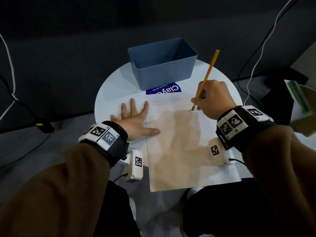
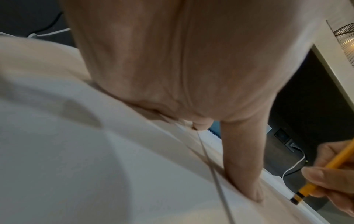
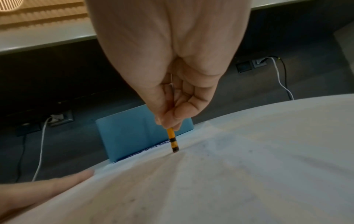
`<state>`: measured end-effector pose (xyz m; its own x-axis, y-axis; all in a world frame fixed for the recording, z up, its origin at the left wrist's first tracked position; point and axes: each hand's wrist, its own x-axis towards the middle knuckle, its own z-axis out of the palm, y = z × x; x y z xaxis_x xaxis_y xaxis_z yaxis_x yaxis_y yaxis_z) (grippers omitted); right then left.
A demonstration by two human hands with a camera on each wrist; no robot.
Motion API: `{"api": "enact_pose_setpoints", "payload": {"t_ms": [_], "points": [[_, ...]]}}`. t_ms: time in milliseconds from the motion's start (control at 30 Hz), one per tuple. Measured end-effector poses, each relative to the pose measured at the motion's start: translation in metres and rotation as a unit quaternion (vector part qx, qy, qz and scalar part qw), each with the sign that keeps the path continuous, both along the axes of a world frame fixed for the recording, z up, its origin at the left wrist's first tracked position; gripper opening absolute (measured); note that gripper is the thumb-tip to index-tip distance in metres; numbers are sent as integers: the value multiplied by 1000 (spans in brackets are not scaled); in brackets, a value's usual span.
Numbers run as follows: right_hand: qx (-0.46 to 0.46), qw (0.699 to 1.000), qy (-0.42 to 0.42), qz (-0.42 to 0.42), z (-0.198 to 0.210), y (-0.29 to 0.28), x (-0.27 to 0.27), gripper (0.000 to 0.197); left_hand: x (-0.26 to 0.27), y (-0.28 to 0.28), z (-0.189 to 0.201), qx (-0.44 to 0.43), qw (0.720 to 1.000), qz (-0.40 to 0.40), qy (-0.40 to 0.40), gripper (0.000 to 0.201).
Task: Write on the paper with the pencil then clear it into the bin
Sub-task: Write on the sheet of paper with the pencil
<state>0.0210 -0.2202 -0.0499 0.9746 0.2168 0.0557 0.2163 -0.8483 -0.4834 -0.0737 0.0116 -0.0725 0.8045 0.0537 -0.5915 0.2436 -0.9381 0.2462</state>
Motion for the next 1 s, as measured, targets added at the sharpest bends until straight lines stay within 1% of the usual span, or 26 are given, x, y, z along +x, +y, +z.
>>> {"api": "enact_pose_setpoints", "payload": {"t_ms": [100,233,333,433,533,633,833,900,1000], "points": [[14,1000,-10,13,3,11,-2,24,0,0,0,1,1000,-2,-1,108],[22,999,0,46,-5,32,-8,24,0,-2,1,3,1000,1,-1,108],[3,1000,4,23,-3,16,-3,25,0,-1,0,-1,1000,0,-1,109],[-8,1000,-6,-5,4,-5,0,20,0,-1,1,1,1000,1,2,109],[9,1000,-7,4,4,-3,-1,19,0,-1,0,1,1000,-1,4,109],[-4,1000,-6,29,-1,4,-3,19,1,-1,1,2,1000,-2,5,109],[-8,1000,-1,-19,4,-19,4,18,0,-1,0,7,1000,-1,4,107],[4,1000,-7,-12,7,-16,4,18,1,-1,0,4,1000,0,5,107],[13,1000,-8,23,3,0,1,18,1,-1,1,4,1000,0,2,108]]}}
